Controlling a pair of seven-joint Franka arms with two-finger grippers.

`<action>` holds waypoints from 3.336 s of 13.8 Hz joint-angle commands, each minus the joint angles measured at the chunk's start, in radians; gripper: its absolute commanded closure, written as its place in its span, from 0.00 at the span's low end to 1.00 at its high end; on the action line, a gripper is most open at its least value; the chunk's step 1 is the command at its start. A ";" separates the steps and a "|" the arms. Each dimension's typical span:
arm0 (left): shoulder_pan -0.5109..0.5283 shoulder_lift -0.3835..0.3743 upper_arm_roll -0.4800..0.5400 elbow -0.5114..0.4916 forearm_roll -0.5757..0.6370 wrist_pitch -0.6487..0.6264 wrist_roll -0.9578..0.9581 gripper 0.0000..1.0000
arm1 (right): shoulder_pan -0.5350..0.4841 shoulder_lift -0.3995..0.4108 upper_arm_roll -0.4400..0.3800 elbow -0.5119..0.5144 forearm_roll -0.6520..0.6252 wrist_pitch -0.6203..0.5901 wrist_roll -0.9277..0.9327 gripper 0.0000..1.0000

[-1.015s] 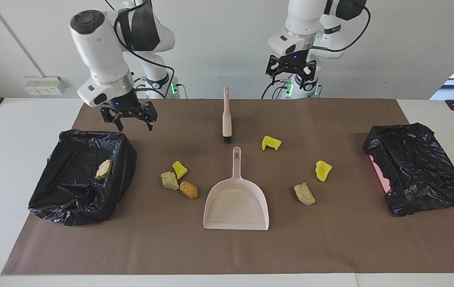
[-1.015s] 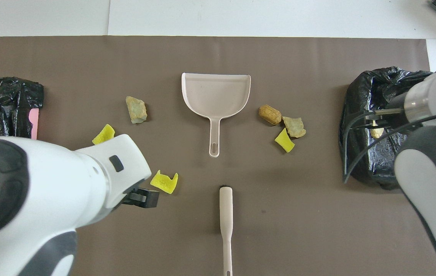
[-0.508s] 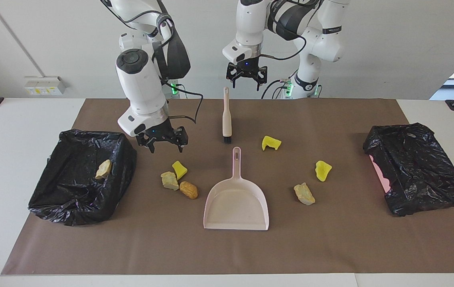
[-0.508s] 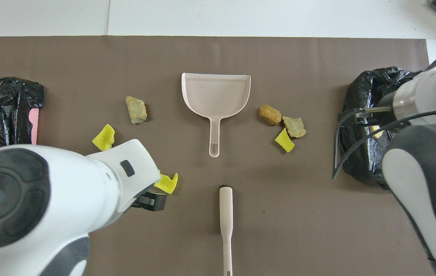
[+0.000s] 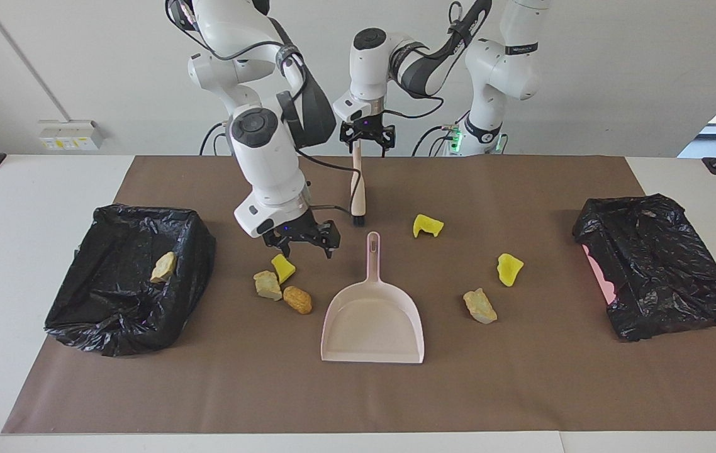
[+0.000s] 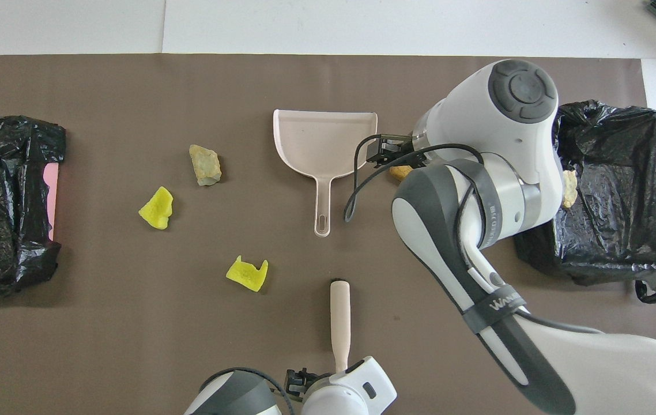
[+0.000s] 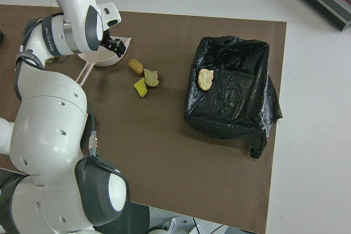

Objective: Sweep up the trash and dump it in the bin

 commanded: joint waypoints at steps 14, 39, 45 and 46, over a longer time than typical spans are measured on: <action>-0.056 0.079 0.020 -0.015 -0.018 0.078 -0.035 0.75 | 0.130 0.129 0.029 -0.042 -0.002 0.169 0.027 0.00; 0.681 -0.067 0.047 0.033 0.100 -0.223 0.456 1.00 | -0.114 -0.166 0.027 -0.154 -0.096 -0.243 -1.143 1.00; 0.939 -0.010 0.046 0.039 0.145 -0.102 0.760 1.00 | -0.042 -0.238 0.029 -0.334 -0.134 -0.158 -1.292 1.00; 0.962 -0.001 0.046 0.039 0.145 -0.092 0.790 1.00 | -0.019 -0.230 0.027 -0.358 -0.137 -0.112 -1.290 1.00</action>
